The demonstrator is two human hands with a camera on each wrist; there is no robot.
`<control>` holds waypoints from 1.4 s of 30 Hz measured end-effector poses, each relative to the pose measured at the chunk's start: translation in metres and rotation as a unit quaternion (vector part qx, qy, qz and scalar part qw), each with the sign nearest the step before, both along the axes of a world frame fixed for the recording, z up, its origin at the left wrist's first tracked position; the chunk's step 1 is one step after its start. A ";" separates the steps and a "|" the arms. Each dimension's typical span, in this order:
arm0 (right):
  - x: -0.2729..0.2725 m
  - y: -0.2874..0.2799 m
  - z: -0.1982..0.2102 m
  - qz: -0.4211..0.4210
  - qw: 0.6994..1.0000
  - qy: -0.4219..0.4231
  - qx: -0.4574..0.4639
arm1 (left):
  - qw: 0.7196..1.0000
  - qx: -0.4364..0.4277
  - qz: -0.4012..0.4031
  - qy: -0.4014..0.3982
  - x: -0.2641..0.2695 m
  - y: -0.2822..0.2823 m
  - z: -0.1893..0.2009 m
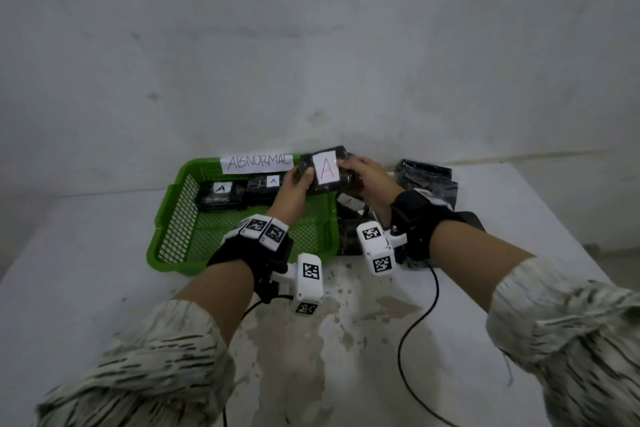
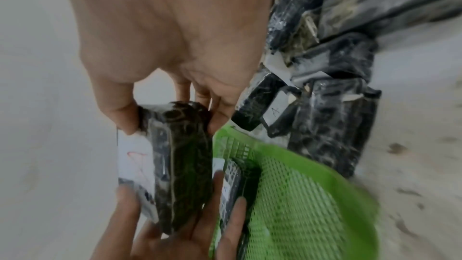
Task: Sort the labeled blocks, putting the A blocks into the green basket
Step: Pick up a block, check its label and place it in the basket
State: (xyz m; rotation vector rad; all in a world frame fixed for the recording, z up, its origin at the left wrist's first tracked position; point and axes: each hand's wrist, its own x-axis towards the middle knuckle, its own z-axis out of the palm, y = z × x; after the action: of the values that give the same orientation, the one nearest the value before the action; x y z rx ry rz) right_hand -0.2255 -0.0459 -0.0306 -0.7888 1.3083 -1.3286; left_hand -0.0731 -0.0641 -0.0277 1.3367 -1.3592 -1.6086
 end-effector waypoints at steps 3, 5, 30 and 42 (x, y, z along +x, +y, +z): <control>0.018 0.019 -0.008 0.038 0.998 -0.056 0.018 | 1.000 0.008 0.001 0.028 0.015 0.010 -0.006; 0.029 0.029 -0.012 0.049 0.997 -0.055 0.033 | 0.999 0.022 0.000 0.045 0.022 0.016 -0.007; 0.062 0.075 -0.001 0.044 0.999 -0.023 0.006 | 0.996 -0.016 -0.003 0.090 0.047 0.044 -0.008; 0.068 0.081 0.007 0.072 0.997 0.006 -0.004 | 0.998 -0.037 0.041 -0.027 0.051 0.043 -0.016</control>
State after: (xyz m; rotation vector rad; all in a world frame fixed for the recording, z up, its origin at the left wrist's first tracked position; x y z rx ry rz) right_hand -0.1572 0.0349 -0.0237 -0.8823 1.2327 -1.2162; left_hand -0.0225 -0.0214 -0.0440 1.3831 -1.3652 -1.4646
